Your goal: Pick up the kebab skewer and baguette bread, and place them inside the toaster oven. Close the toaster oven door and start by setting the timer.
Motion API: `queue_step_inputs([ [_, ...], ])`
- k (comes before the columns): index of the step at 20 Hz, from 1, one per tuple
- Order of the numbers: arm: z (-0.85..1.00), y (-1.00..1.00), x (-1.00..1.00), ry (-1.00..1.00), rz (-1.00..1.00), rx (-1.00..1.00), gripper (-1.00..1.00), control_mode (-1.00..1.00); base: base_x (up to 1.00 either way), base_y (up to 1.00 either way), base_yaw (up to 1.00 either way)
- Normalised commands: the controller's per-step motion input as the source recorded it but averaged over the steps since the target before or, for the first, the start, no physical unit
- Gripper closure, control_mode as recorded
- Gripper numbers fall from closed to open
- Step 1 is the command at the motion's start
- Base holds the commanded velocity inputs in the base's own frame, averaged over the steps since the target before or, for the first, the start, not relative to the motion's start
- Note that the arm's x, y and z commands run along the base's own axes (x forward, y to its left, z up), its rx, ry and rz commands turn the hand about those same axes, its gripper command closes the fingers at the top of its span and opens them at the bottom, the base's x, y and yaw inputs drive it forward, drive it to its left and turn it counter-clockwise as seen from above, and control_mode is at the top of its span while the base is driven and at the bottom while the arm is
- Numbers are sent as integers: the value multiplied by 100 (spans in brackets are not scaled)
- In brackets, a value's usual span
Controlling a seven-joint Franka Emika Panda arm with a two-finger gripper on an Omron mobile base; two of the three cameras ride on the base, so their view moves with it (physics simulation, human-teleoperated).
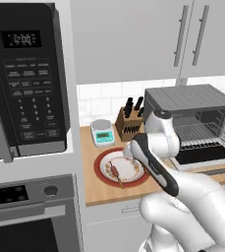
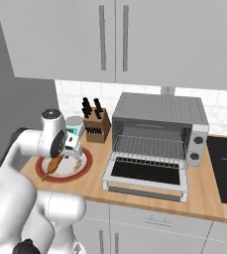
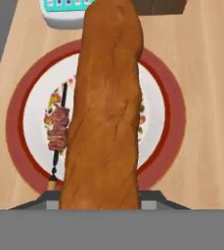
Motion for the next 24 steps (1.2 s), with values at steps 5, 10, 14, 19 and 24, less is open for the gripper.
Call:
queue_step_inputs([
  [5, 80, -53, -83, -14, -29, 22, 100, -100, 0, 0, 0],
  [10, 77, -58, -24, -21, -38, 19, 100, -100, 0, 0, 0],
  [14, 76, -69, 0, -18, -44, 14, 100, -100, 0, 0, 0],
  [19, 27, -80, 0, -5, -47, 12, 100, -100, 0, 0, 0],
  [24, -3, -77, 15, -1, -43, 9, 100, -100, 0, 0, 0],
])
